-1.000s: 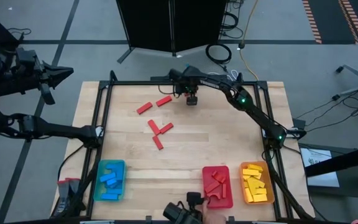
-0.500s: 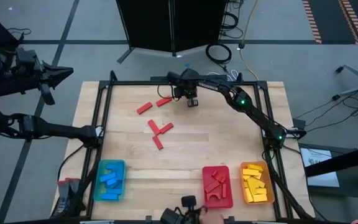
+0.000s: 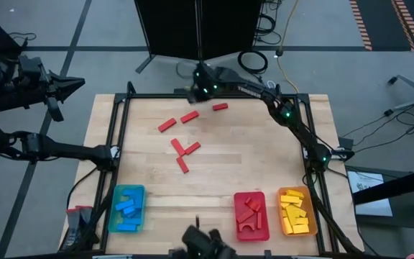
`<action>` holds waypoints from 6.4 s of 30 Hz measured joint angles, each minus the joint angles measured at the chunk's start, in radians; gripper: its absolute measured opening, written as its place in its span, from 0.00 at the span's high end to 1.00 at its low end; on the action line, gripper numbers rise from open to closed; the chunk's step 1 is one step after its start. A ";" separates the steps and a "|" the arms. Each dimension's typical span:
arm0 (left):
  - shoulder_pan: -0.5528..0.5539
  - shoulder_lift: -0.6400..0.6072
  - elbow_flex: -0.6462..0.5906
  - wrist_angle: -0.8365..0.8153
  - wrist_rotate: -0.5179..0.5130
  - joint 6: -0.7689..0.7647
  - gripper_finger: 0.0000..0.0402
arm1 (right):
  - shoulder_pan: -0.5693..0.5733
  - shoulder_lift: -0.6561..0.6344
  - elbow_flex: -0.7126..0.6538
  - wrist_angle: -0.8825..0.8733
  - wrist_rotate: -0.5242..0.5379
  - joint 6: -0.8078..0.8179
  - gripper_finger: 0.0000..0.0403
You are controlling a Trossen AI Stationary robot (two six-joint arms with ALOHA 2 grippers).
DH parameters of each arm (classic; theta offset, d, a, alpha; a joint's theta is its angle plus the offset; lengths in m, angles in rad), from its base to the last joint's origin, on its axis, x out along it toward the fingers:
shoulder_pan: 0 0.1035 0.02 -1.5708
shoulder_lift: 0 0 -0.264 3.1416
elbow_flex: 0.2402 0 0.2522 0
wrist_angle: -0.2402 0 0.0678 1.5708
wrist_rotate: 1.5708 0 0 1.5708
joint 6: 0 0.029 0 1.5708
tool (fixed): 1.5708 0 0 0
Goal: Sort blocks
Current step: Put the red block into the red bin
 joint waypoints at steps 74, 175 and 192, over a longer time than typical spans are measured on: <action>0.093 1.359 -0.202 1.208 0.179 -0.774 1.00 | 0.301 -0.997 -0.006 -0.660 0.926 -0.048 1.00; 0.313 1.448 -0.113 -0.002 0.198 -0.043 1.00 | 0.478 -0.974 -0.006 -0.660 0.904 -0.370 1.00; 0.116 0.888 -0.107 0.156 0.281 -0.097 1.00 | 0.365 -0.888 -0.222 -0.440 0.822 -0.616 1.00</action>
